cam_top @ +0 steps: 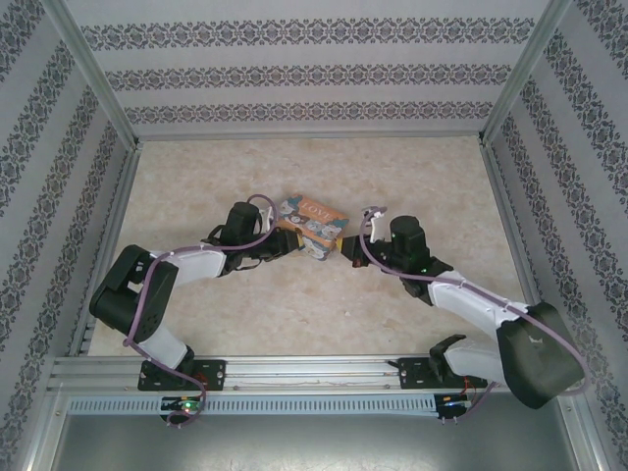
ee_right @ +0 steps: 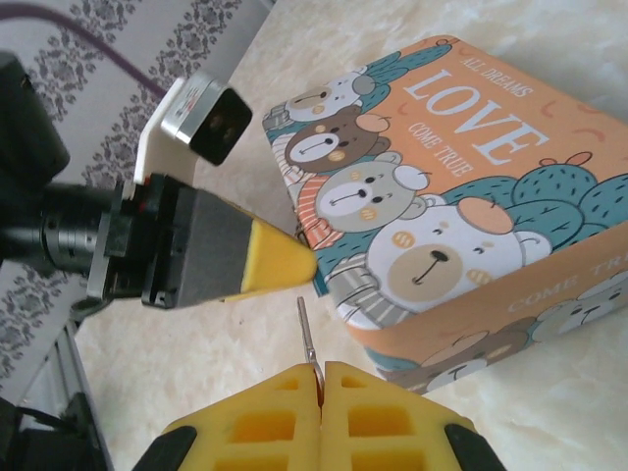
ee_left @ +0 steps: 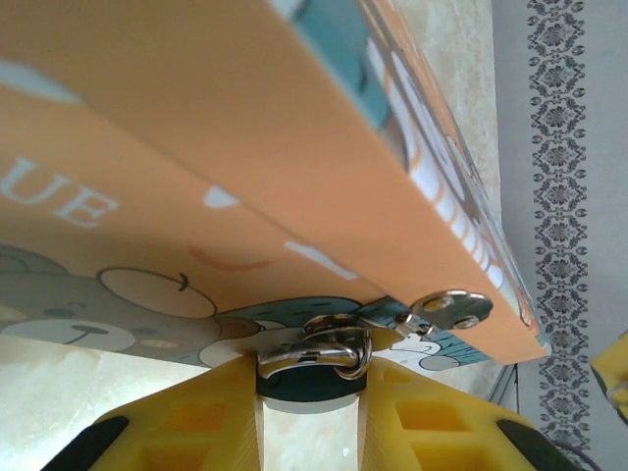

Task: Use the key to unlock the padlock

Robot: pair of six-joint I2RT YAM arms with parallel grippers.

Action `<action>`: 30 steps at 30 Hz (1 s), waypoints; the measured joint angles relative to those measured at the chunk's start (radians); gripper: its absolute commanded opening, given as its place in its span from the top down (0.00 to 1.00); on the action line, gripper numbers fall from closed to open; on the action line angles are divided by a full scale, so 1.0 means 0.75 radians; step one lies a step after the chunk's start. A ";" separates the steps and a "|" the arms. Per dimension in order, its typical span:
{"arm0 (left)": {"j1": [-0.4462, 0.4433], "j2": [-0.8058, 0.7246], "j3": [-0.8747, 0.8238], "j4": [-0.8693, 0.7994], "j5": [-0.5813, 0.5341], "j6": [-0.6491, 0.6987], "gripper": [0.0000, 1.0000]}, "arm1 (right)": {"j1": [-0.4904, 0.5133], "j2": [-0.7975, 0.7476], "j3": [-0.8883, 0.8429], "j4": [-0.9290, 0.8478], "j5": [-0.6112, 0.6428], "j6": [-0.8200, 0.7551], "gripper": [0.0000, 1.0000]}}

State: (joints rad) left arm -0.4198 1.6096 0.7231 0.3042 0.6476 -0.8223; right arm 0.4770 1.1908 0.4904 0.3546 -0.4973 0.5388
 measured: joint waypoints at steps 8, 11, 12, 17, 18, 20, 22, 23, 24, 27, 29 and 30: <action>-0.003 -0.014 0.014 -0.038 -0.001 -0.101 0.75 | 0.141 -0.045 -0.032 -0.055 0.143 -0.146 1.00; -0.014 -0.016 0.014 -0.037 -0.001 -0.138 0.75 | 0.192 -0.046 -0.043 -0.056 0.197 -0.202 1.00; -0.017 -0.016 0.014 -0.037 -0.001 -0.150 0.76 | 0.206 -0.046 -0.048 -0.054 0.212 -0.217 1.00; -0.026 -0.016 0.014 -0.036 -0.005 -0.205 0.76 | 0.285 -0.043 -0.074 -0.043 0.295 -0.302 1.00; -0.026 -0.016 0.014 -0.036 -0.005 -0.211 0.76 | 0.297 -0.039 -0.076 -0.039 0.307 -0.312 1.00; -0.027 -0.016 0.014 -0.035 -0.005 -0.227 0.76 | 0.322 -0.019 -0.076 -0.027 0.336 -0.341 1.00; -0.031 -0.016 0.014 -0.032 -0.007 -0.239 0.76 | 0.342 0.007 -0.077 -0.009 0.361 -0.363 1.00; -0.035 -0.016 0.014 -0.027 -0.010 -0.247 0.76 | 0.349 0.023 -0.077 0.000 0.371 -0.374 1.00; -0.039 -0.016 0.014 -0.024 -0.012 -0.253 0.76 | 0.357 0.037 -0.077 0.007 0.383 -0.380 1.00; -0.050 -0.016 0.014 -0.002 -0.019 -0.279 0.77 | 0.372 0.083 -0.077 0.040 0.418 -0.407 1.00; -0.055 -0.016 0.014 0.016 -0.021 -0.293 0.77 | 0.383 0.111 -0.078 0.065 0.439 -0.420 1.00; -0.058 -0.016 0.014 0.024 -0.024 -0.303 0.77 | 0.390 0.124 -0.077 0.074 0.450 -0.427 1.00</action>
State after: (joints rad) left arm -0.4633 1.5978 0.7338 0.3222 0.6296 -1.0492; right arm 0.7692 1.2835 0.4324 0.4103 -0.1600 0.2188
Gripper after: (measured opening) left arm 0.228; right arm 0.048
